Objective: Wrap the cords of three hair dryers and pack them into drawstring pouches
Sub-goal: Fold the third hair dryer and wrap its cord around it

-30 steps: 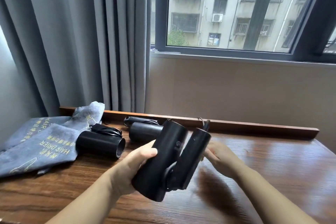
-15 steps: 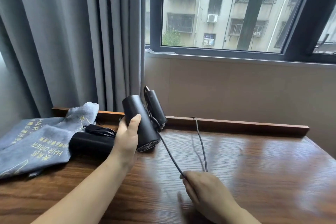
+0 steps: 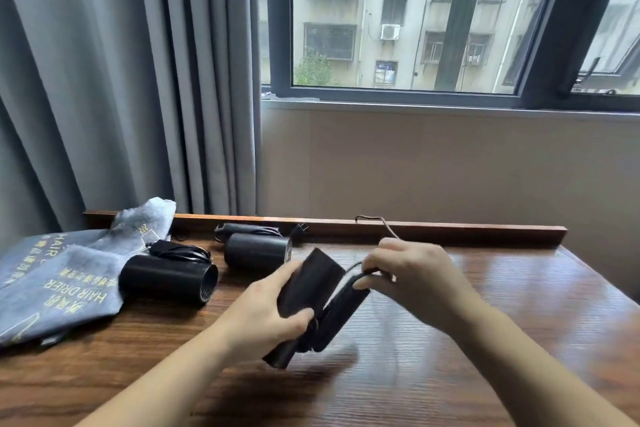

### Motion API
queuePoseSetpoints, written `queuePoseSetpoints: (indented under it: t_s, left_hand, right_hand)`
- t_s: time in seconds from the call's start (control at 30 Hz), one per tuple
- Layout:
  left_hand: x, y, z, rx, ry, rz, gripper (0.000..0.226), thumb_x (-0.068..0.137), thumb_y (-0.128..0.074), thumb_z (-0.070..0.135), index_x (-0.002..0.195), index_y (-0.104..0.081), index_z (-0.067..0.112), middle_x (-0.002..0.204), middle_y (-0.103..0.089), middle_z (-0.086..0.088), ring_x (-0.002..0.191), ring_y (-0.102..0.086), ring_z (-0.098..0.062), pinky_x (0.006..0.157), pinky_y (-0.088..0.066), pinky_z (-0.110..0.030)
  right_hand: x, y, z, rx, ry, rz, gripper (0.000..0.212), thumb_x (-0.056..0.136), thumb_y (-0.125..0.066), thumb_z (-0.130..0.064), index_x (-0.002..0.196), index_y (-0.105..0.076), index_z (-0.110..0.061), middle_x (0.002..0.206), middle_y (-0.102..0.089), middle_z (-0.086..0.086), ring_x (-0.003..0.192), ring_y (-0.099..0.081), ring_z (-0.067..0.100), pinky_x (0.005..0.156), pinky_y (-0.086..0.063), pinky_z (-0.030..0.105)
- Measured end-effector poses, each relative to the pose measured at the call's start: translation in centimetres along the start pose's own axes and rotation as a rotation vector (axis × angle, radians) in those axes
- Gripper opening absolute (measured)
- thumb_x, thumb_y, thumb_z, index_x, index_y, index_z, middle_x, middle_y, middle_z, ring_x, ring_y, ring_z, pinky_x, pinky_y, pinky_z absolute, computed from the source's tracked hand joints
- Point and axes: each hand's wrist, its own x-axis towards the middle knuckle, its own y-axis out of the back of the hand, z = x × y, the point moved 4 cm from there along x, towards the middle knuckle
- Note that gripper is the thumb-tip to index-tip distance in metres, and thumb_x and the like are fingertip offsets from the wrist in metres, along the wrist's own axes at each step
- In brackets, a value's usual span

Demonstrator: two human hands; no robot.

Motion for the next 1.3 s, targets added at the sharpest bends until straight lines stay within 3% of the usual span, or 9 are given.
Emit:
queuePoseSetpoints:
  t_s: [0.2,0.37,0.53,0.63,0.73,0.87,1.1,1.2,1.3]
  left_hand:
    - [-1.6,-0.3,0.9,-0.323,-0.017,-0.247,0.053,0.086,-0.061,0.015,0.130,-0.055,0.044,0.124,-0.067,-0.003,0.114,-0.063,-0.024,0.100,-0.051,-0.038]
    - [-1.7,-0.3,1.0,-0.886,0.016,-0.278,0.060,0.078,-0.066,0.033,0.134,-0.057,0.016,0.134,-0.056,-0.026,0.116,-0.059,-0.037,0.100,-0.045,-0.053]
    - [-0.5,0.2,2.3,-1.277,0.038,-0.147,0.071,0.072,-0.080,0.043,0.127,-0.062,0.003,0.114,-0.067,-0.022,0.096,-0.069,-0.030,0.079,-0.057,-0.038]
    - [0.7,0.7,3.5,-1.376,0.049,0.069,0.051,0.086,-0.068,0.038,0.122,-0.066,0.003,0.112,-0.069,-0.018,0.096,-0.070,-0.026,0.079,-0.058,-0.035]
    - [1.9,0.9,3.0,-1.136,0.143,0.414,0.032,0.099,-0.054,0.027,0.123,-0.060,0.007,0.107,-0.073,-0.014,0.093,-0.071,-0.023,0.076,-0.059,-0.034]
    - [2.1,0.9,1.5,-0.606,0.213,0.676,0.032,0.094,-0.065,0.027,0.122,-0.051,0.026,0.109,-0.066,0.009,0.105,-0.063,-0.012,0.082,-0.048,-0.025]
    - [1.7,-0.8,0.7,0.112,0.050,0.263,0.072,0.077,-0.063,0.053,0.142,-0.033,0.043,0.129,-0.055,0.016,0.119,-0.053,-0.006,0.102,-0.044,-0.032]
    - [1.0,-1.1,1.5,0.085,0.049,0.092,0.071,0.076,-0.066,0.051,0.140,-0.037,0.045,0.123,-0.060,0.020,0.110,-0.058,-0.001,0.099,-0.049,-0.031]
    - [0.1,-1.1,2.5,-0.020,0.045,-0.055,0.056,0.078,-0.071,0.042,0.128,-0.047,0.049,0.108,-0.068,0.017,0.098,-0.065,-0.001,0.092,-0.054,-0.031]
  right_hand:
    - [-0.4,-1.0,6.2,0.240,-0.186,-0.004,0.018,0.077,-0.080,-0.041,0.077,-0.072,-0.025,0.069,-0.060,-0.016,0.066,-0.055,0.006,0.063,-0.043,0.020]
    - [-2.3,-3.7,7.2,0.409,-0.340,-0.066,0.016,0.086,-0.064,-0.043,0.083,-0.071,-0.030,0.074,-0.061,-0.026,0.072,-0.058,-0.002,0.065,-0.036,0.008]
    - [-4.7,-7.5,5.2,0.347,-0.374,-0.238,0.031,0.099,-0.050,-0.048,0.090,-0.070,-0.026,0.078,-0.064,-0.017,0.079,-0.058,0.002,0.072,-0.045,0.026]
    - [-6.1,-8.6,2.4,0.234,-0.288,-0.282,0.046,0.099,-0.030,-0.062,0.096,-0.061,-0.028,0.081,-0.063,-0.012,0.078,-0.058,0.008,0.072,-0.046,0.029]
    - [-7.0,-9.3,-0.3,0.098,-0.227,-0.317,0.045,0.100,-0.026,-0.060,0.097,-0.055,-0.026,0.084,-0.067,-0.006,0.078,-0.061,0.016,0.067,-0.041,0.032]
    - [-6.4,-8.0,-3.6,0.000,-0.200,-0.313,0.035,0.100,-0.027,-0.047,0.086,-0.048,-0.023,0.078,-0.065,-0.001,0.071,-0.061,0.025,0.061,-0.041,0.036]
    - [-2.6,-3.6,-3.9,-0.185,-0.072,-0.455,0.025,0.099,-0.039,-0.032,0.092,-0.059,-0.020,0.090,-0.068,0.000,0.081,-0.064,0.029,0.067,-0.051,0.039]
    - [-1.1,-1.5,-2.2,-0.164,-0.080,-0.444,0.029,0.094,-0.054,-0.051,0.095,-0.060,-0.022,0.097,-0.068,-0.004,0.089,-0.063,0.022,0.066,-0.042,0.034]
    - [-0.6,-0.5,0.3,-0.056,-0.097,-0.409,0.038,0.080,-0.066,-0.062,0.084,-0.058,-0.024,0.082,-0.064,-0.010,0.077,-0.056,0.012,0.067,-0.046,0.033]
